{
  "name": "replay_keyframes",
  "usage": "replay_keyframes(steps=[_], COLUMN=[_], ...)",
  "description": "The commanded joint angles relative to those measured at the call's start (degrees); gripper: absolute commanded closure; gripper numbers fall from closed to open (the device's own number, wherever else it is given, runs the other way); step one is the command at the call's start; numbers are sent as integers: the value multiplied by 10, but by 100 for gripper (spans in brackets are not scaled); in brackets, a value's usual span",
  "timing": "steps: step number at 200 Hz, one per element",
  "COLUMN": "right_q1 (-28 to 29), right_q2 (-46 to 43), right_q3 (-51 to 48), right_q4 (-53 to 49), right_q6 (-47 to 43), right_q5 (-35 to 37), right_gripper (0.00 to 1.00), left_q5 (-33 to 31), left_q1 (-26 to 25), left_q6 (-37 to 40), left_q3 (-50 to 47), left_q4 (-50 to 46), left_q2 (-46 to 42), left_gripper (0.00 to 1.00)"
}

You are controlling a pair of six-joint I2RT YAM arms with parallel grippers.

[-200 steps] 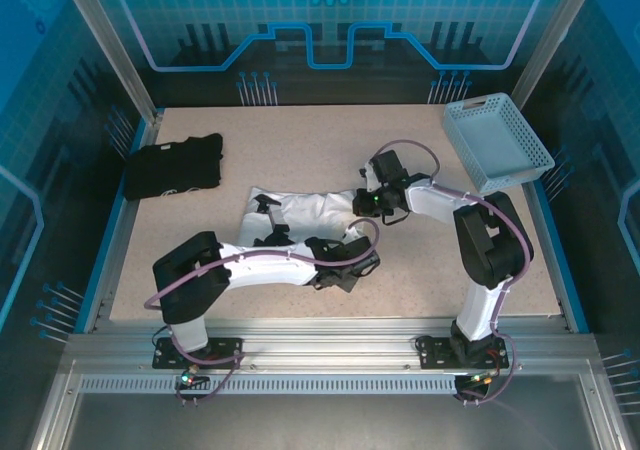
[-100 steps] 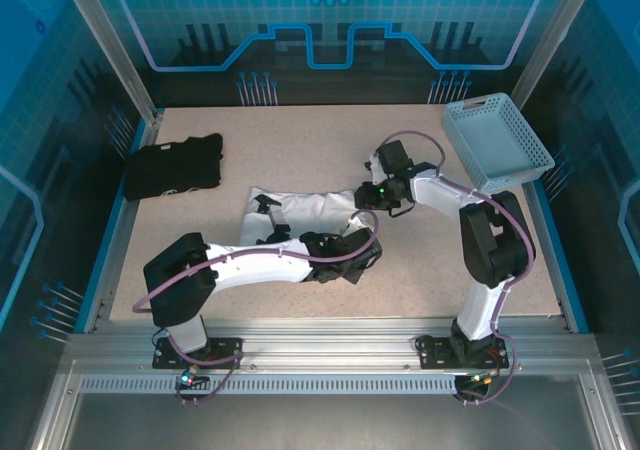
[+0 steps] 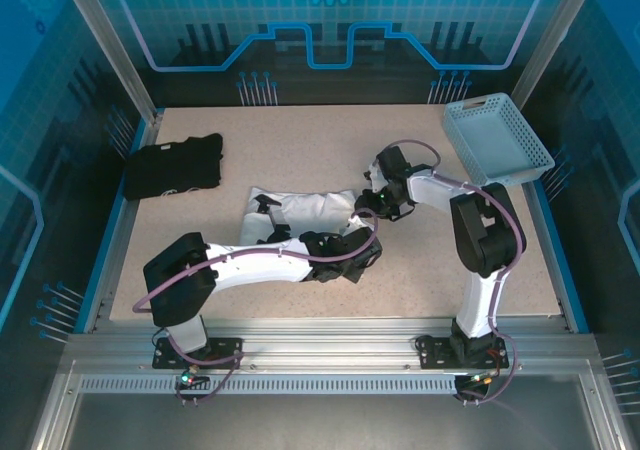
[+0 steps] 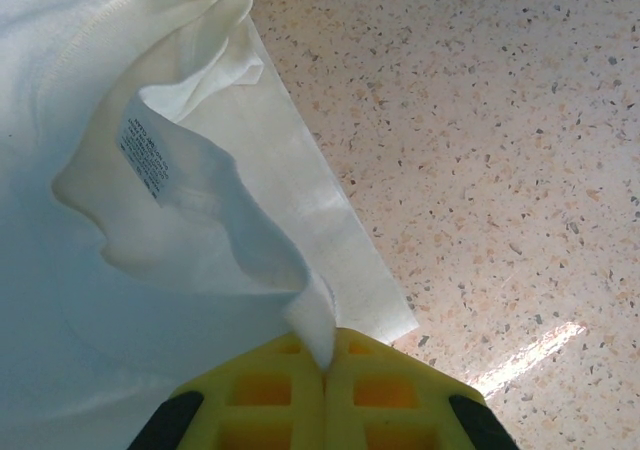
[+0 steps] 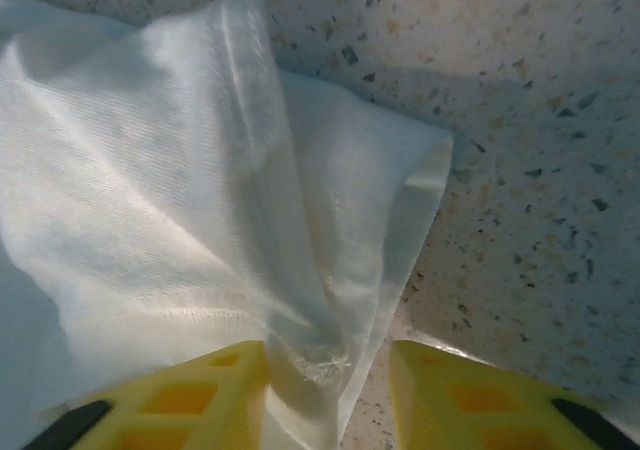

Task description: Fold the inside-out t-shirt

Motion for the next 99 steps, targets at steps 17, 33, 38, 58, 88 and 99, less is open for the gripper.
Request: replay_keyframes(steps=[17, 33, 38, 58, 88, 99], right_q1=[0, 0, 0, 0, 1, 1], right_q2=[-1, -8, -11, -21, -39, -39], right_q3=[11, 15, 17, 25, 49, 62], right_q4=[-5, -8, -10, -21, -39, -46], right_q6=[2, 0, -1, -4, -9, -12], right_q5=[-25, -22, -22, -20, -22, -22], right_gripper=[85, 90, 92, 96, 100, 100], left_q5=[0, 1, 1, 1, 7, 10], left_q1=[4, 4, 4, 4, 4, 4], left_q6=[6, 8, 8, 10, 13, 14], left_q3=[-7, -6, -5, -2, 3, 4], left_q4=[12, 12, 12, 12, 19, 25], left_q2=[-10, -8, -7, -6, -5, -2], left_gripper=[100, 100, 100, 100, 100, 100])
